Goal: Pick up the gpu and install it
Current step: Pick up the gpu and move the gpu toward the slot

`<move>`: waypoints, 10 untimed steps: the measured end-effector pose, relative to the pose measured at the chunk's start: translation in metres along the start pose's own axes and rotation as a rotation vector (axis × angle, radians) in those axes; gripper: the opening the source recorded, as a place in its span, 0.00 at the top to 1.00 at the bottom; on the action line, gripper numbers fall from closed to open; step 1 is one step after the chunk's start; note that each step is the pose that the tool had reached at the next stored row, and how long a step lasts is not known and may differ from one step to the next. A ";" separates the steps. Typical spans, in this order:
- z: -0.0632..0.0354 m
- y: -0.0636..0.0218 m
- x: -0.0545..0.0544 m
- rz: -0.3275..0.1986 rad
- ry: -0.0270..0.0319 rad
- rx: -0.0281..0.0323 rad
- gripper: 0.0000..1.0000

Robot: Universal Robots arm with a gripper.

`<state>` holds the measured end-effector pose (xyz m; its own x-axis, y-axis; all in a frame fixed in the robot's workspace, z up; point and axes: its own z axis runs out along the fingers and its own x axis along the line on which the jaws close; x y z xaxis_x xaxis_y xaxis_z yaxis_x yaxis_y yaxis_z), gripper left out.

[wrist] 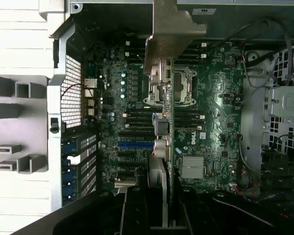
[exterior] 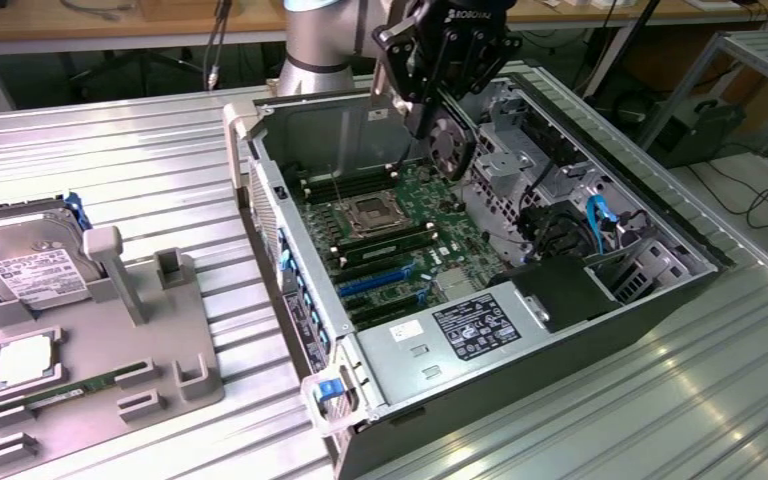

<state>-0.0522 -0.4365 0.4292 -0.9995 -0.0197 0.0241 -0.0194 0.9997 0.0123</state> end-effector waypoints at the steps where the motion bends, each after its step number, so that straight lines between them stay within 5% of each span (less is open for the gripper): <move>1: 0.0001 0.0000 -0.001 0.000 0.0000 -0.0001 0.72; 10: 0.0006 -0.0003 -0.015 0.000 -0.0007 0.0000 0.72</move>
<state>-0.0372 -0.4365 0.4282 -0.9995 -0.0197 0.0235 -0.0194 0.9997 0.0123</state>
